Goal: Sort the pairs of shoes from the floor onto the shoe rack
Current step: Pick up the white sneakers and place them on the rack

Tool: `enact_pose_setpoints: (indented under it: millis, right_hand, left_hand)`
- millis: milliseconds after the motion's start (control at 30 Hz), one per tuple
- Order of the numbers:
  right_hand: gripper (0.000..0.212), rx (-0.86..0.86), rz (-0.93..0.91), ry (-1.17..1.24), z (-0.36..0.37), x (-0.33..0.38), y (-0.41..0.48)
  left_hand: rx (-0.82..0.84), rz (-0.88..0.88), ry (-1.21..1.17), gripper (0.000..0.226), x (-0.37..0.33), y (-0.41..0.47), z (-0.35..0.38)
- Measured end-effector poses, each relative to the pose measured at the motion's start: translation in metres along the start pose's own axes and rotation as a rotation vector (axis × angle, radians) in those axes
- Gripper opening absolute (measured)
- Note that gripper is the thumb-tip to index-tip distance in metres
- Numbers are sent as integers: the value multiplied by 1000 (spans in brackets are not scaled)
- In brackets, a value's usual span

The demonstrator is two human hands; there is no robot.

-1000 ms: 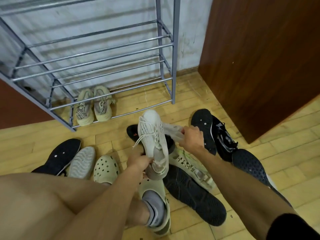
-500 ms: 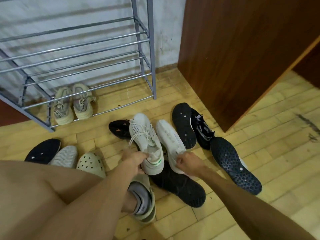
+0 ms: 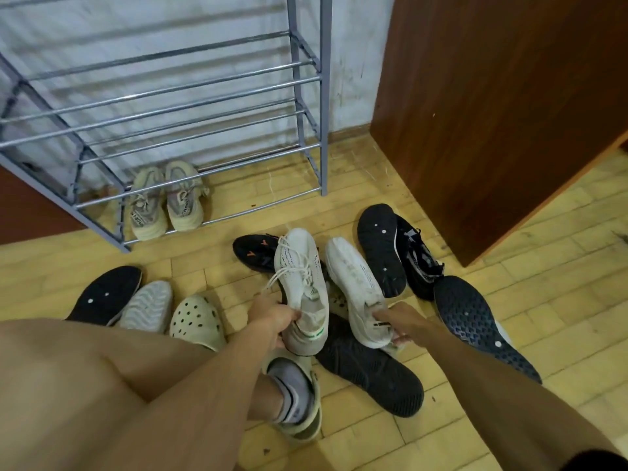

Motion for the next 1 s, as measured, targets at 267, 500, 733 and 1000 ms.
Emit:
enact_pose_setpoints:
  millis: [267, 500, 733, 1000]
  right_hand:
    - [40, 8, -48, 126, -7, -4, -12]
    - [30, -195, -73, 113, -42, -37, -26]
    - [39, -443, -3, 271, -76, -89, -39]
    - [41, -383, -105, -11, -91, -45, -29]
  left_hand:
    - [98, -31, 19, 26, 0, -8, 25]
    - [86, -15, 54, 18, 6, -3, 25]
    - [47, 23, 40, 17, 2, -6, 27]
    - [60, 94, 52, 24, 0, -13, 32]
Point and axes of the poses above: each hand's wrist, its own y-axis towards the middle knuckle, its own z-axis out of the palm, x = y × z, the point moved 3 cm from there along y, towards the middle knuckle, and after that the axes turned 9 degrees about -y, right-handed, at the moved point
